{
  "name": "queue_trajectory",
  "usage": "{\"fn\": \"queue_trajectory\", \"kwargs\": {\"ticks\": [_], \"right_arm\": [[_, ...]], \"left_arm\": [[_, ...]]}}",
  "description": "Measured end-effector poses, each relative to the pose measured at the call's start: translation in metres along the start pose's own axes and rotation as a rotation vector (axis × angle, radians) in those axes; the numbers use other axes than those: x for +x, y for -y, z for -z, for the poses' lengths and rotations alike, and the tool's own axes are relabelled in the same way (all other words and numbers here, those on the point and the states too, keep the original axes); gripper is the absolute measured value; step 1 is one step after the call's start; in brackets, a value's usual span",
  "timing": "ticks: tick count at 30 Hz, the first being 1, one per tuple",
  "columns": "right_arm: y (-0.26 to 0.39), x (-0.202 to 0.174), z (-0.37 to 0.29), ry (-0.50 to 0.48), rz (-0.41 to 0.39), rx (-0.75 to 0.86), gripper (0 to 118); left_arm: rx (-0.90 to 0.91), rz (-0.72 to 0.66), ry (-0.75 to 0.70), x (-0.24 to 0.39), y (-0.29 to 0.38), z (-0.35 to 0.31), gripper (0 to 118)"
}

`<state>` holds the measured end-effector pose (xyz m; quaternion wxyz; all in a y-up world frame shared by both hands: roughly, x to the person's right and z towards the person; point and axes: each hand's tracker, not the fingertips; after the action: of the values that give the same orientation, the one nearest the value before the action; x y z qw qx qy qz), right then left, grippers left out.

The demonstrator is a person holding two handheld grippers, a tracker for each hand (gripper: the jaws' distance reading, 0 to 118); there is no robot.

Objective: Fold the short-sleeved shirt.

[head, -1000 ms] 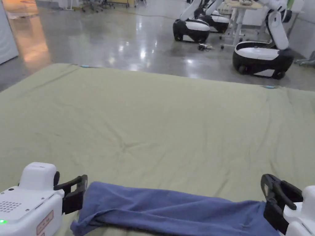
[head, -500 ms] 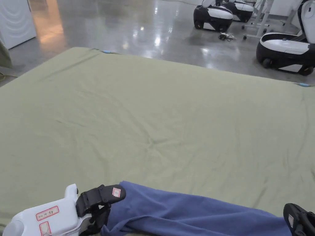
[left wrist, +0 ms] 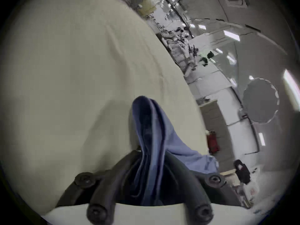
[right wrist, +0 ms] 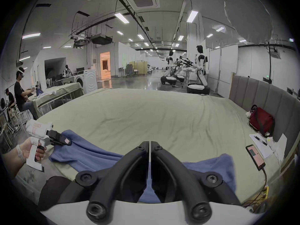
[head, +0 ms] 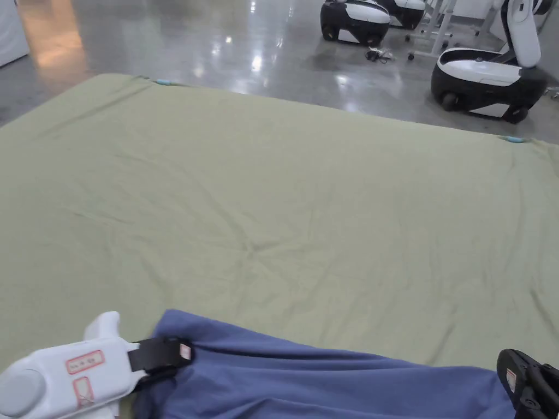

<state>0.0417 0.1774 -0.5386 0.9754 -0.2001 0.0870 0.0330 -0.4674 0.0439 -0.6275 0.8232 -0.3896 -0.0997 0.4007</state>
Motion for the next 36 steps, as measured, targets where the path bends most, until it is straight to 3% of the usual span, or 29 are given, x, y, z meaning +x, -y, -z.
{"fn": "queue_trajectory", "kwargs": {"ticks": [4, 11, 15, 18, 23, 24, 26, 27, 29, 33, 36], "right_arm": [[0.003, 0.005, -0.012, -0.007, 0.01, 0.031, 9], [0.007, 0.019, -0.034, -0.014, 0.019, 0.078, 9], [0.013, 0.034, -0.045, -0.011, 0.016, 0.103, 9], [0.02, 0.048, -0.052, -0.021, 0.033, 0.113, 9], [0.032, 0.074, -0.059, -0.042, 0.088, 0.099, 9], [0.034, 0.08, -0.06, -0.043, 0.1, 0.092, 9], [0.036, 0.087, -0.06, -0.032, 0.1, 0.089, 9], [0.038, 0.09, -0.06, -0.029, 0.099, 0.088, 9], [0.039, 0.095, -0.06, -0.029, 0.101, 0.08, 9], [0.041, 0.1, -0.061, -0.026, 0.103, 0.075, 9], [0.043, 0.101, -0.058, -0.026, 0.122, 0.067, 9]], "left_arm": [[0.066, 0.127, -0.196, 0.033, -0.01, -0.042, 5], [0.108, 0.41, -0.261, 0.179, 0.045, -0.039, 5], [0.066, 0.477, -0.175, 0.237, 0.098, 0.009, 5], [0.031, 0.494, -0.19, 0.261, 0.134, 0.062, 5], [-0.056, 0.592, -0.393, 0.257, 0.172, 0.139, 7], [-0.066, 0.556, -0.391, 0.254, 0.177, 0.146, 14], [-0.08, 0.566, -0.373, 0.253, 0.18, 0.147, 73], [-0.09, 0.579, -0.334, 0.255, 0.18, 0.144, 92], [-0.096, 0.603, -0.276, 0.266, 0.179, 0.13, 91], [0.07, 0.65, -0.18, 0.279, 0.161, 0.067, 92], [0.12, 0.585, -0.249, 0.26, 0.14, 0.047, 92]]}}
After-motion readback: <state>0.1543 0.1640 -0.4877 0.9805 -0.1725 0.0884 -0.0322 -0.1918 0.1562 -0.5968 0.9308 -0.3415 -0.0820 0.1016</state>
